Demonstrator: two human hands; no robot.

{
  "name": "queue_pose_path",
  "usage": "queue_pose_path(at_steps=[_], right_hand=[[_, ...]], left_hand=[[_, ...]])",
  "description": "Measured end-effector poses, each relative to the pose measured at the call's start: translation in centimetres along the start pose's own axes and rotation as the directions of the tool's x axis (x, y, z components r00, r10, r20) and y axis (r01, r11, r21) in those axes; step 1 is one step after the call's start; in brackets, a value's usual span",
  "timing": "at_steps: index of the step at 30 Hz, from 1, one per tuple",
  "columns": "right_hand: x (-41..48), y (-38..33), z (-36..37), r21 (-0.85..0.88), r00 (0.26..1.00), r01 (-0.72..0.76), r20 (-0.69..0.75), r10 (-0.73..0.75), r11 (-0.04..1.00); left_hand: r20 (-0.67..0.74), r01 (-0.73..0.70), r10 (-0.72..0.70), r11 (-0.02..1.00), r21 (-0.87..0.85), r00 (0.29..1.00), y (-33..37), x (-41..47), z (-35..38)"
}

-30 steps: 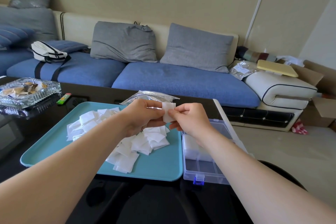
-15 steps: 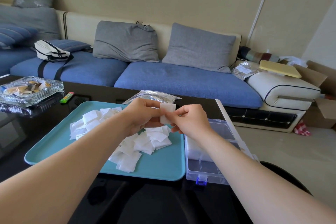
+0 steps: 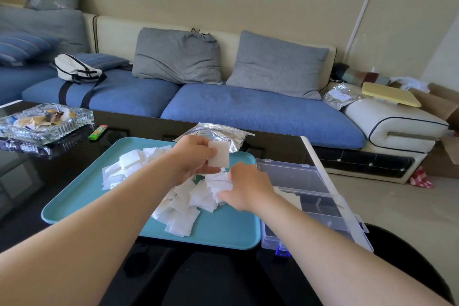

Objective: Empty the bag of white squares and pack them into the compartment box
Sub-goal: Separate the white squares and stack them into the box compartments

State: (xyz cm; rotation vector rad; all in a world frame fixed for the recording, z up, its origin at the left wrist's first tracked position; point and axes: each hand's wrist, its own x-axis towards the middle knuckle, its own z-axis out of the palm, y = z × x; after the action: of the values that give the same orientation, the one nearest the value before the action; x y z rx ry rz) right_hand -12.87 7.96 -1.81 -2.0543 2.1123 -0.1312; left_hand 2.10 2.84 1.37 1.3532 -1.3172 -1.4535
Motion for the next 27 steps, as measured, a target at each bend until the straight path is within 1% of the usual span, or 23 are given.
queue_pose_path(at_steps=[2,8,14,16,18,22,24,27], right_hand=[[0.1,-0.1,-0.1,0.023,1.000,-0.002,-0.013,0.003,1.000],[0.6,0.7,-1.5,0.229,0.998,-0.058,0.021,0.054,0.972],[0.2,2.3,-2.9,0.441,0.998,-0.066,0.051,0.049,0.895],[0.1,2.6,-3.2,0.505,0.997,-0.077,0.043,0.065,0.859],[-0.1,2.7,-3.5,0.564,0.997,-0.052,-0.016,0.074,0.824],[-0.2,3.0,-3.7,0.731,0.983,0.041,-0.153,0.104,0.681],[-0.5,3.3,-3.9,0.753,0.971,0.088,-0.210,0.111,0.652],[-0.9,3.6,-4.1,0.749,0.959,0.153,-0.271,0.088,0.645]], left_hand=[[0.001,0.007,-0.007,1.000,-0.013,1.000,0.0,0.0,0.0],[-0.066,-0.003,0.002,1.000,-0.014,0.998,-0.1,0.4,-0.5],[-0.086,-0.035,0.042,0.996,0.079,0.995,-0.3,0.5,-0.7],[-0.059,-0.053,0.059,0.995,0.090,0.997,-0.3,0.3,-0.4],[-0.011,-0.070,0.072,0.993,0.097,0.997,-0.2,0.0,-0.2],[0.128,-0.078,0.064,0.992,0.104,0.990,-0.3,-0.4,0.5],[0.183,-0.088,0.070,0.991,0.096,0.981,-0.2,-0.7,0.8],[0.225,-0.095,0.083,0.995,0.043,0.971,-0.1,-0.8,1.4]])
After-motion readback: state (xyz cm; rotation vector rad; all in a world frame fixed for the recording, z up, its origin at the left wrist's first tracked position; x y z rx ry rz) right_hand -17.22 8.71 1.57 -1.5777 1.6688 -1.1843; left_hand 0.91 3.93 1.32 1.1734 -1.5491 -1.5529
